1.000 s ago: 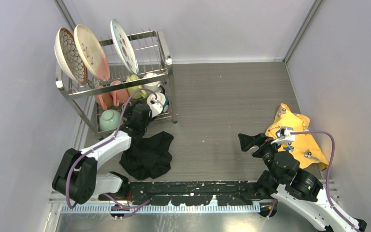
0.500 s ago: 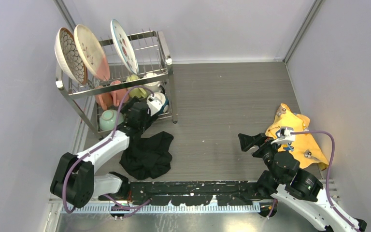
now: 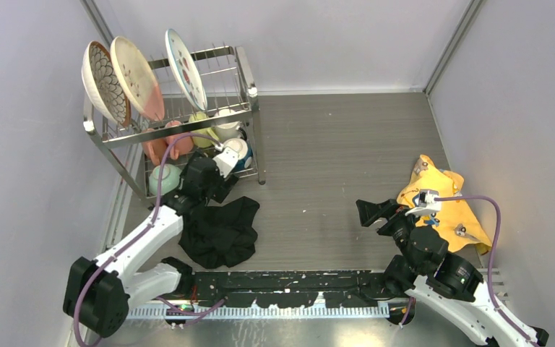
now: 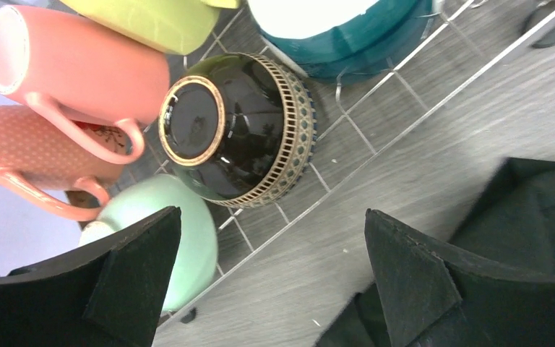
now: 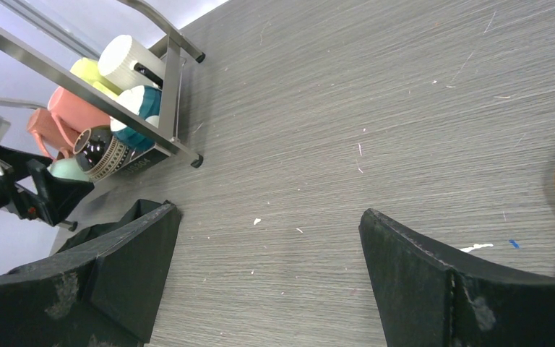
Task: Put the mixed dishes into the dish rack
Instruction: Reset both arms
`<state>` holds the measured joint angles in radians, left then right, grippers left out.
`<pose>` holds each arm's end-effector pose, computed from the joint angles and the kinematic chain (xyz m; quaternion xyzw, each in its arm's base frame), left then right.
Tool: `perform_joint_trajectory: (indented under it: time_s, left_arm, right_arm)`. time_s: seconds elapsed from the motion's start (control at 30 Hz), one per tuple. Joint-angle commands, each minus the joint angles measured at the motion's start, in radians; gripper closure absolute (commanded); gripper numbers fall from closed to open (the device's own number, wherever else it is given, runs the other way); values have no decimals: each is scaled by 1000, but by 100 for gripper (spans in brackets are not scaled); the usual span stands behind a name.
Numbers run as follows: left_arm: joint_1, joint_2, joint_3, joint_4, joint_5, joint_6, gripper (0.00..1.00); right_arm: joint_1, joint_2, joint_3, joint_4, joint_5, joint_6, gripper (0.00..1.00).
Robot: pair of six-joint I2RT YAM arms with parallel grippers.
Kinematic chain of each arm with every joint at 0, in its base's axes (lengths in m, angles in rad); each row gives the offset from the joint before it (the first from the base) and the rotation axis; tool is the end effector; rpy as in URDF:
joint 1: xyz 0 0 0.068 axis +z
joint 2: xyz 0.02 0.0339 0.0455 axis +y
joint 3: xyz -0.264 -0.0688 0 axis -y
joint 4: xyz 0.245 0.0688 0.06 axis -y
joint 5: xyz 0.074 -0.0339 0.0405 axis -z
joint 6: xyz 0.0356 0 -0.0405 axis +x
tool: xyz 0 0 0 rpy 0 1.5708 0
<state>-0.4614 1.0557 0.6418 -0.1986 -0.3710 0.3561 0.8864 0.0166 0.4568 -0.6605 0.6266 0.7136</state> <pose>0.2082 -0.0891 0.2380 0.2686 0.8341 0.1396 0.4611 0.0493 0.0275 0.2541 0.1279 0.7564 0.2590 0.5869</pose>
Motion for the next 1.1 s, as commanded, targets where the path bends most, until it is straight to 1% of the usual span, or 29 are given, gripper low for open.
perform_joint_trajectory:
  time_s: [0.0, 0.13, 0.2, 0.27, 0.37, 0.53, 0.63, 0.77, 0.9, 1.07]
  left_arm:
    - [-15, -69, 68, -122, 96, -155, 0]
    - [-19, -109, 88, -216, 136, -298, 0]
    - [-20, -137, 96, -279, 179, -363, 0]
    - [-23, -175, 107, -343, 208, -412, 0]
    - [-23, -251, 131, -392, 243, -504, 0]
    - [-23, -366, 142, -375, 349, -594, 0]
    - [-23, -423, 139, -373, 432, -642, 0]
    - [-23, -524, 120, -355, 486, -701, 0]
    - [-23, -651, 136, -355, 487, -727, 0]
    - [-23, -762, 206, -449, 380, -712, 0]
  right_arm:
    - [5, -7, 44, 18, 19, 4, 0]
    - [4, 0, 65, 12, 35, -1, 0]
    - [4, 17, 75, 12, 41, -6, 0]
    - [5, 47, 89, 2, 44, -6, 0]
    - [4, 85, 101, -23, 55, 13, 0]
    - [4, 151, 150, -47, 26, 34, 0]
    - [4, 215, 213, -107, 28, 36, 0]
    - [5, 323, 322, -202, 13, 40, 0]
    - [4, 431, 464, -298, 17, 50, 0]
    - [5, 563, 647, -394, -5, 46, 0]
